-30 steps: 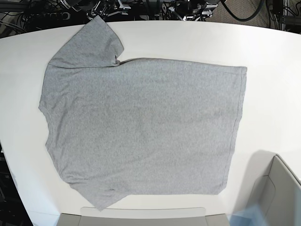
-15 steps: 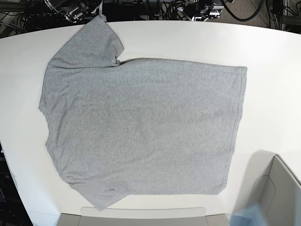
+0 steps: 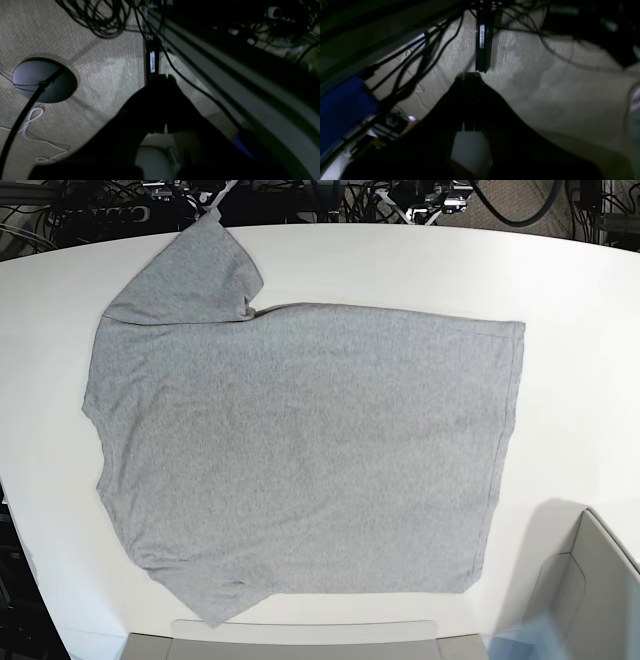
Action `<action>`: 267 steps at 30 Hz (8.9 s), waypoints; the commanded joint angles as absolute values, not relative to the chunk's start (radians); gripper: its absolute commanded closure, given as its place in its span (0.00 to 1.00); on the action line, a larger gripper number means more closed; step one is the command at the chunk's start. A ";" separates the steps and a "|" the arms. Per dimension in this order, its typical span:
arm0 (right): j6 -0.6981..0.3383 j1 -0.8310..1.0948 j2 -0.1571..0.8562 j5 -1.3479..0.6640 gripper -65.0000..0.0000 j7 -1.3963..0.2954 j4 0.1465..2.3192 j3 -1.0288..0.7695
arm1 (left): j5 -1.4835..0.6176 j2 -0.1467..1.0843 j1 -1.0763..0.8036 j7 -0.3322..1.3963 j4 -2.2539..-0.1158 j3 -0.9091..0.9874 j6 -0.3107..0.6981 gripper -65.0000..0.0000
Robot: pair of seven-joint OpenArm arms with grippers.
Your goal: Fold the T-shirt properly
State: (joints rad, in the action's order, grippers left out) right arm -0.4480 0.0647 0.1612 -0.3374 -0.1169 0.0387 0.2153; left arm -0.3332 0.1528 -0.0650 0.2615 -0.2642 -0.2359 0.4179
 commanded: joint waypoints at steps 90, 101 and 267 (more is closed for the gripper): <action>-0.470 0.921 0.091 -0.470 0.70 0.625 1.403 -0.255 | -0.337 0.176 -0.731 -1.330 -0.794 -0.077 0.426 1.00; -0.470 0.903 0.111 -0.685 0.70 0.466 1.397 -0.269 | -0.335 0.177 -0.730 -1.328 -0.794 -0.077 0.426 1.00; -0.533 0.051 0.097 -0.048 1.00 -0.627 1.627 -0.572 | -0.535 0.245 0.038 0.759 -1.451 0.507 0.406 1.00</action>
State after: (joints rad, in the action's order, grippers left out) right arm -0.5320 0.0666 0.0822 -0.0475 -0.6479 1.6093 -0.5671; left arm -0.5301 0.2295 0.0200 0.7853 -1.4345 0.5056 0.4076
